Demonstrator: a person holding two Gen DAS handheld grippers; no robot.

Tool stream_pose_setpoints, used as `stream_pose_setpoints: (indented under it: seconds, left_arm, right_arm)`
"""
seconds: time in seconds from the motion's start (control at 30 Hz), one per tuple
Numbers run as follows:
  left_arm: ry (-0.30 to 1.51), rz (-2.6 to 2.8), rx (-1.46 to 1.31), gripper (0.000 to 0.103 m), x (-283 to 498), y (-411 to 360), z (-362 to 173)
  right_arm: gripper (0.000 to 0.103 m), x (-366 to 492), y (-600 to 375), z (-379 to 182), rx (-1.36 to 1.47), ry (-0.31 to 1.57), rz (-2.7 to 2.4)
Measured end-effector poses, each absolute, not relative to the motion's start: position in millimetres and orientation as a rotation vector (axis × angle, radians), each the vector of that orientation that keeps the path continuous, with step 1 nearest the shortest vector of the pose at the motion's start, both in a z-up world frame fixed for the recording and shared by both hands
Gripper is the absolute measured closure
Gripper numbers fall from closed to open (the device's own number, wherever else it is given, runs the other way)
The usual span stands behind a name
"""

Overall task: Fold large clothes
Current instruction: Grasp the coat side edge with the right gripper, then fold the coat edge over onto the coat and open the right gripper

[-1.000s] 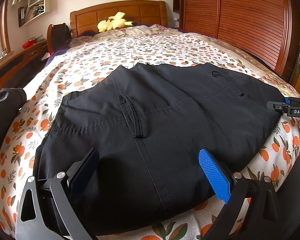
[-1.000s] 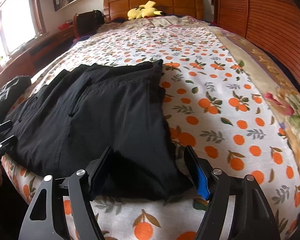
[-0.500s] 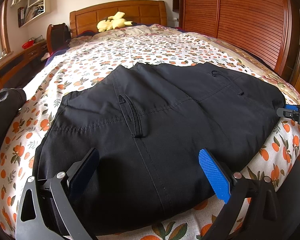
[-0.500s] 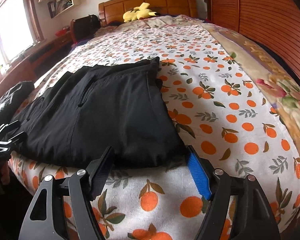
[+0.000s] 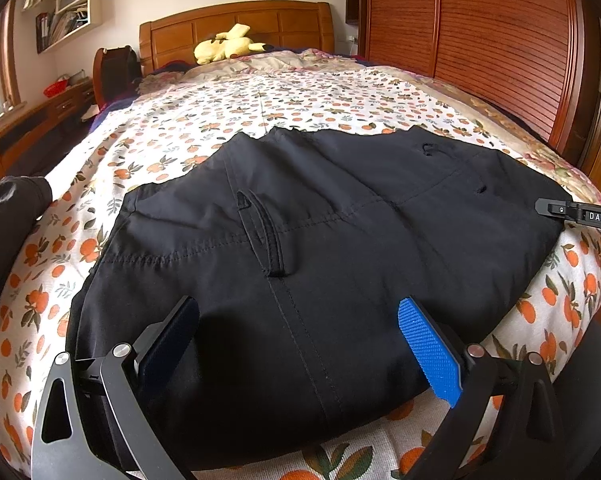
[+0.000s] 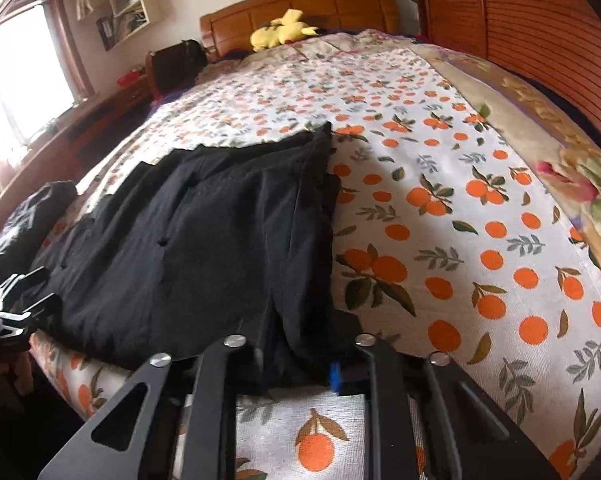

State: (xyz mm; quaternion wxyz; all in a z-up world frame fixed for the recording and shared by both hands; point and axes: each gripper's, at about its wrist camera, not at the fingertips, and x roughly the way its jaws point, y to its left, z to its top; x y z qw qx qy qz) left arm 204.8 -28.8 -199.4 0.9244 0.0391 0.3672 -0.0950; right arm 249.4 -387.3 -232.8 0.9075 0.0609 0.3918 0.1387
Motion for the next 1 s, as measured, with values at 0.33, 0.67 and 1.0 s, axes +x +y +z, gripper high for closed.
stream_pose_setpoints:
  seconds: [0.33, 0.67, 1.0]
  left_arm:
    - [0.708, -0.197, 0.05, 0.002, 196.4, -19.8, -182.1]
    - [0.664, -0.174, 0.016, 0.002, 178.6, 9.5, -165.3]
    - [0.619, -0.122, -0.039, 0.002, 148.6, 62.2, -151.3]
  right_arm:
    - [0.092, 242.6, -373.9, -201.6, 0.098, 0.729, 0.329]
    - [0.094, 238.3, -334.0, -161.9, 0.028, 0.647, 0.391]
    - [0.095, 233.2, -231.6, -116.0, -0.105, 0.551, 0.542]
